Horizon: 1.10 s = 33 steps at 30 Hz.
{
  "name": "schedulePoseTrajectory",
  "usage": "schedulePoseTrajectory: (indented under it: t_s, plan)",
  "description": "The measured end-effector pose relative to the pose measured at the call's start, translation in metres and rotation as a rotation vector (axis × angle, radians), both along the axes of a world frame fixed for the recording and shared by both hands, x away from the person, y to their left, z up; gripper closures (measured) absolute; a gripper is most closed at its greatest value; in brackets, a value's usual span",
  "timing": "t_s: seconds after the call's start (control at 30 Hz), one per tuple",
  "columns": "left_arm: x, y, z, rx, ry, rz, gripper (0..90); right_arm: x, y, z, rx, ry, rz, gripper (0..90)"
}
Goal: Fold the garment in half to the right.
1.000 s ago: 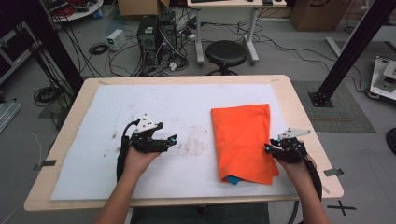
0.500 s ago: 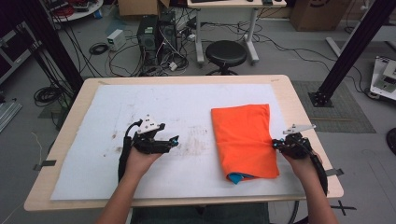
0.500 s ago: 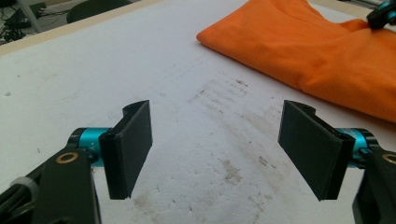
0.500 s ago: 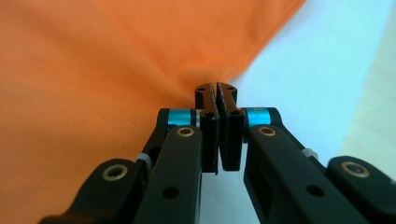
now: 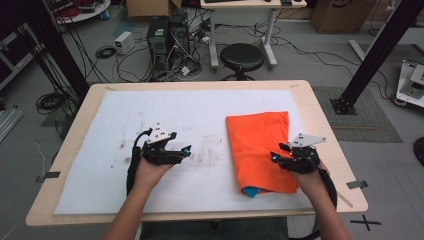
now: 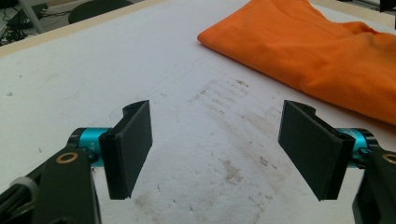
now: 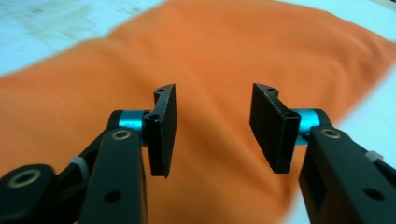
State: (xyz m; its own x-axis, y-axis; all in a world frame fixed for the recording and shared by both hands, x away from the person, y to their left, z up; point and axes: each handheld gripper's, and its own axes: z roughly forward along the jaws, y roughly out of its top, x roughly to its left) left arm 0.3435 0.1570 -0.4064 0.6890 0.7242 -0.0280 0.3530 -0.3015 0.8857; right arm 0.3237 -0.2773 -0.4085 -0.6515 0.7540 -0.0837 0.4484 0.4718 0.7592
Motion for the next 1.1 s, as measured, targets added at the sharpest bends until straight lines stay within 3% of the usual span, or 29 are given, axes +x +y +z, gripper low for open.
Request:
schedulePoseTrajectory:
  t_s: [0.27, 0.37, 0.57, 0.83, 1.0, 1.1]
  plan:
    - [0.000, 0.005, 0.001, -0.010, -0.003, 0.018, 26.2, -0.008, 0.033, -0.009, 0.058, -0.003, 0.116, 46.3]
    - [0.000, 0.005, 0.001, -0.008, -0.003, 0.019, 26.2, -0.013, 0.046, -0.014, 0.021, 0.022, 0.180, 46.3]
    - [0.001, 0.005, 0.000, 0.002, 0.001, 0.022, 26.1, -0.033, 0.061, -0.028, -0.039, 0.063, 0.244, 50.6]
    - [0.002, 0.004, -0.002, 0.008, 0.005, 0.022, 26.1, -0.043, 0.062, -0.029, -0.031, 0.057, 0.251, 56.7]
    - [0.002, 0.005, -0.002, 0.004, 0.007, 0.027, 26.1, -0.040, 0.057, -0.017, -0.011, 0.033, 0.260, 44.2]
    - [0.002, 0.005, -0.002, 0.005, 0.007, 0.026, 26.1, -0.033, 0.047, -0.003, 0.005, -0.014, 0.220, 42.3]
